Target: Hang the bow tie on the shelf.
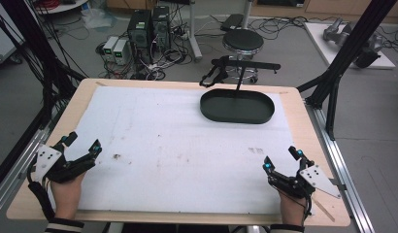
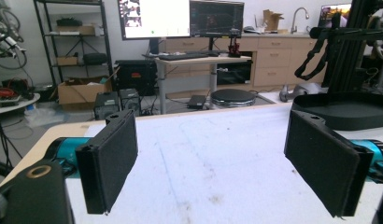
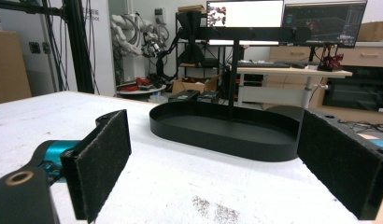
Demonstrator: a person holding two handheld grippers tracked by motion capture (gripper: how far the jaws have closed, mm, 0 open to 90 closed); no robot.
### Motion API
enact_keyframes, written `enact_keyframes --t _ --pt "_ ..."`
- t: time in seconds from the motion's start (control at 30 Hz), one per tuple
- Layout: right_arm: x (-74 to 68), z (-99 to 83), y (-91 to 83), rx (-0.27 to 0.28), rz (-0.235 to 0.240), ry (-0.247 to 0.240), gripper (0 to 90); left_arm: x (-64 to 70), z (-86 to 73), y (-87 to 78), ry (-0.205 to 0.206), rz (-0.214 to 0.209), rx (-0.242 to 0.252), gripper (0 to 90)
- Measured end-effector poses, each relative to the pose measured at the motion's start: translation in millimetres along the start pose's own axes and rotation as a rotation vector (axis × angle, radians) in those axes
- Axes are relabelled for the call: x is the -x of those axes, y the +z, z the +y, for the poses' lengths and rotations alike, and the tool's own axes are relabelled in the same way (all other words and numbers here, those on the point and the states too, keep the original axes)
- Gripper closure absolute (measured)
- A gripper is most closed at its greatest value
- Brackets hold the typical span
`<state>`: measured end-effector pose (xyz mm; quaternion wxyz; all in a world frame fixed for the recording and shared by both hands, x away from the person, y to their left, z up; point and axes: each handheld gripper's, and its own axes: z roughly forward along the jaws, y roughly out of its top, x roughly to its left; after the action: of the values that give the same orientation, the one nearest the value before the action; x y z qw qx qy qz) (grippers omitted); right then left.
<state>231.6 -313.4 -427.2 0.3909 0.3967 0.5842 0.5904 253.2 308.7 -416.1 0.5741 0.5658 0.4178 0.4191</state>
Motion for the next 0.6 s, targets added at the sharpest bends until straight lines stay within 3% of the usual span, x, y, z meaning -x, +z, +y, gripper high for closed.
enact_keyframes --t 0.3,0.6 --pt "1.4 -1.5 -1.6 -0.002 -0.018 0.0 9.6 -8.9 -10.0 -9.8 -0.015 0.013 -0.017 17.7" --pt "-1.0 -2.1 -0.3 -0.009 -0.005 -0.003 9.6 -11.3 -15.0 -13.2 -0.021 0.014 -0.033 17.5"
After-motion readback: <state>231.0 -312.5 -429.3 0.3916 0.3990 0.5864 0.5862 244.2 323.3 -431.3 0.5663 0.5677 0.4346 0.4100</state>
